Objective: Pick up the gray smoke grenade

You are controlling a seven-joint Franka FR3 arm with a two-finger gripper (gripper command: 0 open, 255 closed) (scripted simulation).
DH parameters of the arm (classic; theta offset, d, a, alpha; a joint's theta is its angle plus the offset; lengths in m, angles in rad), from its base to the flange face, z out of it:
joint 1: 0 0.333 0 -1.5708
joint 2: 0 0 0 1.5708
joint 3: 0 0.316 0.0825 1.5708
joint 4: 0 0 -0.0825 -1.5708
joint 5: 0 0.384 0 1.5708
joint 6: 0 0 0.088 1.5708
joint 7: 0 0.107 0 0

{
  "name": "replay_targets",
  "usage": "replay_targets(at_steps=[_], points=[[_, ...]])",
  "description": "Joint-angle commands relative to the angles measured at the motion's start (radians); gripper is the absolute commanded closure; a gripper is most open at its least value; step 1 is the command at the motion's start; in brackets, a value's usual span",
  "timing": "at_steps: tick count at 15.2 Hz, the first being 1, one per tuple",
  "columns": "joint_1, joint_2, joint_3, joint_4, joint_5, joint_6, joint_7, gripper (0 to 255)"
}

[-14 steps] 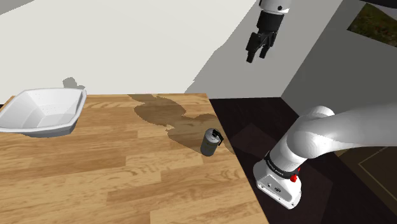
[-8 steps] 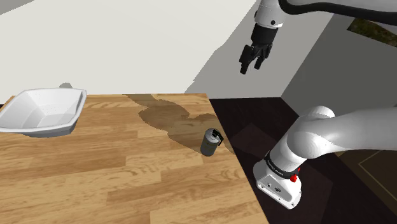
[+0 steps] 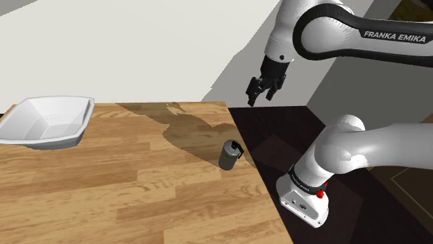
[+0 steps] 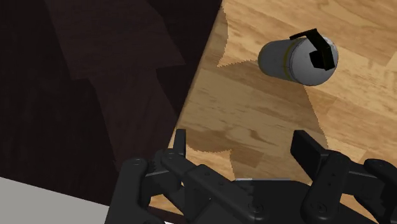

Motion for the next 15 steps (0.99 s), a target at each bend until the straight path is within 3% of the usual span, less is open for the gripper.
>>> replay_targets(at_steps=[1,6,11,15], points=[[0.021,0.001,0.055,-0.043,0.048,0.057,0.065,0],[0.073,0.031,0.184,-0.127,0.154,0.202,0.203,0],[0.114,0.133,0.331,-0.166,0.254,0.377,0.345,0],[0.117,0.162,0.35,-0.193,0.269,0.433,0.346,0]])
